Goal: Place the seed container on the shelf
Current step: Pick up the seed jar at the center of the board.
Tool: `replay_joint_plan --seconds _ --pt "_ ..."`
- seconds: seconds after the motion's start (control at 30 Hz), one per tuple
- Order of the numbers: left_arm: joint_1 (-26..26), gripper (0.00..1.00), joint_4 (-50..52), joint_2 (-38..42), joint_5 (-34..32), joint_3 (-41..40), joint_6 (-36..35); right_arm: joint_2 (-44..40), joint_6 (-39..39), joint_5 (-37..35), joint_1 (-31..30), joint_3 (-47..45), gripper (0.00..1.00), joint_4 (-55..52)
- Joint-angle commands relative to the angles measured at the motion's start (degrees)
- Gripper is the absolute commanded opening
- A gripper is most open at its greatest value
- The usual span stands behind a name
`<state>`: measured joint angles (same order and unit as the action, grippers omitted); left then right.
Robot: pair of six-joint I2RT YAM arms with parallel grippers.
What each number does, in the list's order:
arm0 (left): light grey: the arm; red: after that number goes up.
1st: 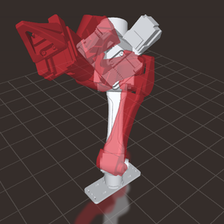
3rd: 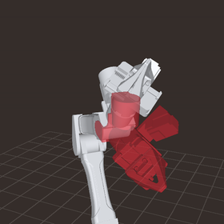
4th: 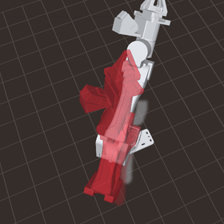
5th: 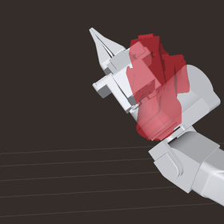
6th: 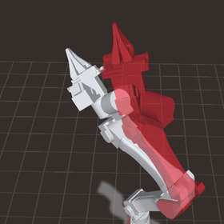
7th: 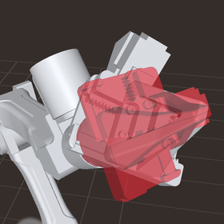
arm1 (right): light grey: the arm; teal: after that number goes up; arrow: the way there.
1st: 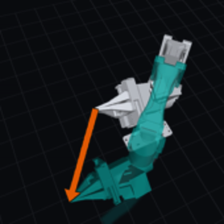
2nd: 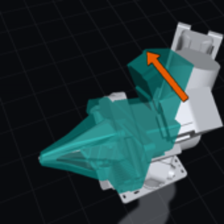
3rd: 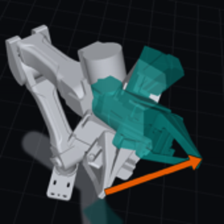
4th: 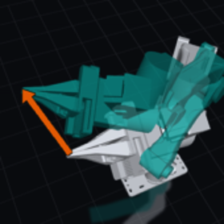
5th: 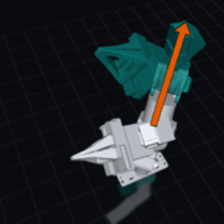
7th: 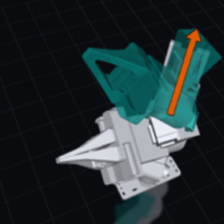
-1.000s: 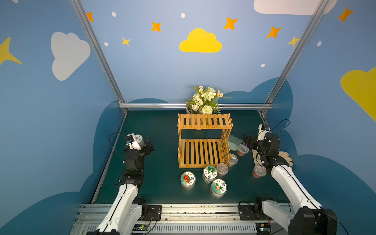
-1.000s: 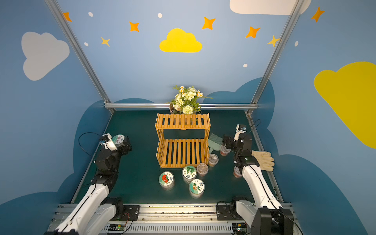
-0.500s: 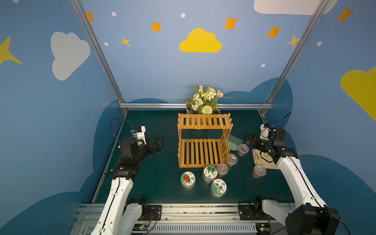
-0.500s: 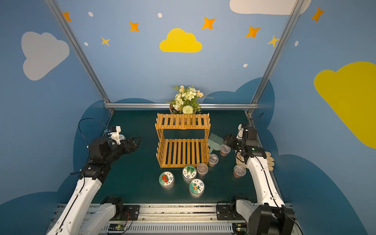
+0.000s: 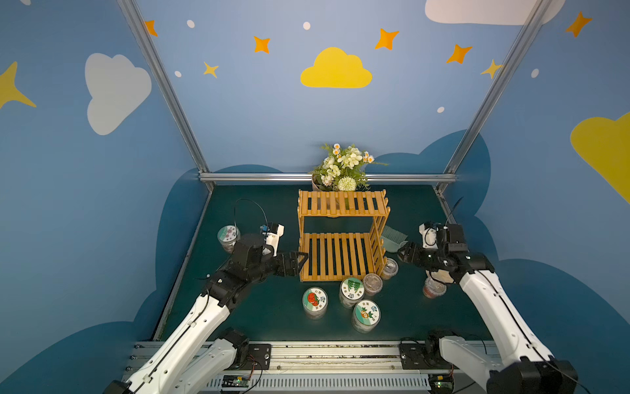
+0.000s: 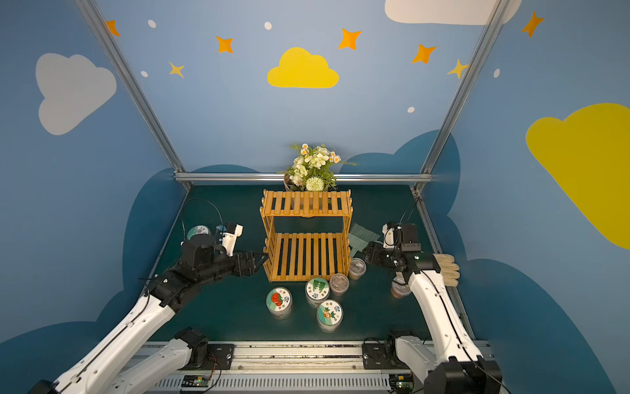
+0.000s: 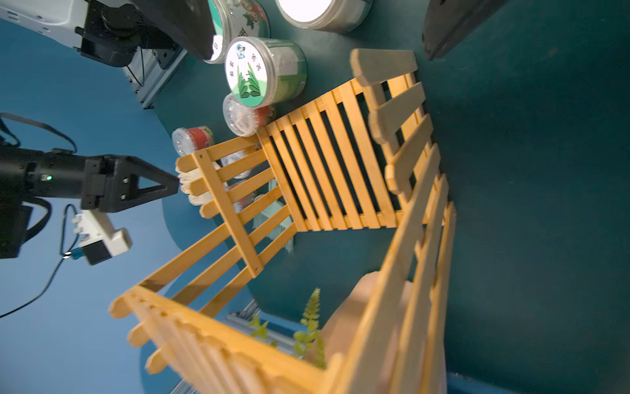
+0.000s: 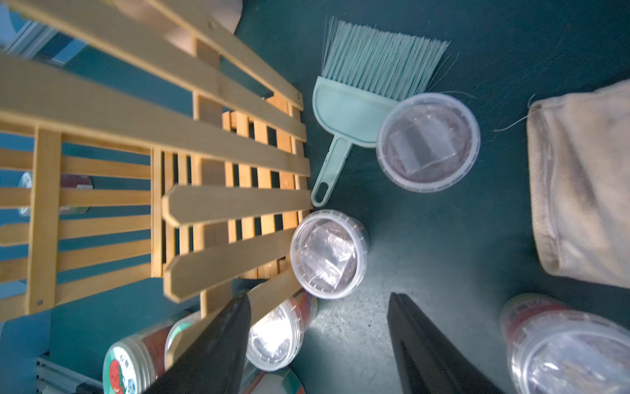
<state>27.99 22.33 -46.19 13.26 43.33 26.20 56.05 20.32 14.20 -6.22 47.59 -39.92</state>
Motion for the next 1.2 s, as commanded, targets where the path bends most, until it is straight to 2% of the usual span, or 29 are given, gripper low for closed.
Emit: replay_joint_plan --seconds 0.0,0.1,0.27,0.37,0.47,0.67,0.8,0.9,1.07,1.17 --pt "6.32 1.0 3.62 1.72 -4.83 0.22 0.42 -4.41 0.78 -2.43 -0.23 -4.85 0.73 -1.53" --pt "14.22 1.0 4.77 -0.05 -8.75 2.73 -0.58 -5.82 1.41 -7.29 1.79 -5.85 0.76 -0.74" --pt "27.28 1.0 4.73 -11.3 -16.24 11.4 -4.01 1.35 0.41 -2.39 7.58 -2.25 0.83 2.85" --pt "32.33 1.0 2.96 -19.72 -19.84 17.34 -5.27 7.26 1.52 -3.82 8.39 2.37 0.83 1.34" --pt "34.36 1.0 -1.2 -26.23 -20.33 20.8 -5.75 11.4 0.45 -3.91 8.48 5.38 0.83 0.86" --pt "35.51 1.0 -10.27 -36.53 -18.1 25.6 -2.12 20.02 -2.72 -1.8 8.46 9.69 0.87 0.49" --pt "37.19 1.0 -10.94 -43.09 -18.07 30.47 -0.2 25.52 -4.72 -0.46 8.11 13.02 0.87 -0.87" --pt "38.37 1.0 -10.74 -47.03 -18.62 33.29 2.43 28.78 -6.47 -2.45 7.31 15.52 0.88 -3.36" --pt "40.42 1.0 -10.72 -50.38 -21.87 35.14 5.82 32.43 -8.35 -3.03 6.96 17.34 0.91 -4.6" --pt "40.74 1.0 -10.73 -51.66 -22.06 36.17 6.11 34.3 -8.62 -1.74 6.59 18.16 0.89 -4.59"
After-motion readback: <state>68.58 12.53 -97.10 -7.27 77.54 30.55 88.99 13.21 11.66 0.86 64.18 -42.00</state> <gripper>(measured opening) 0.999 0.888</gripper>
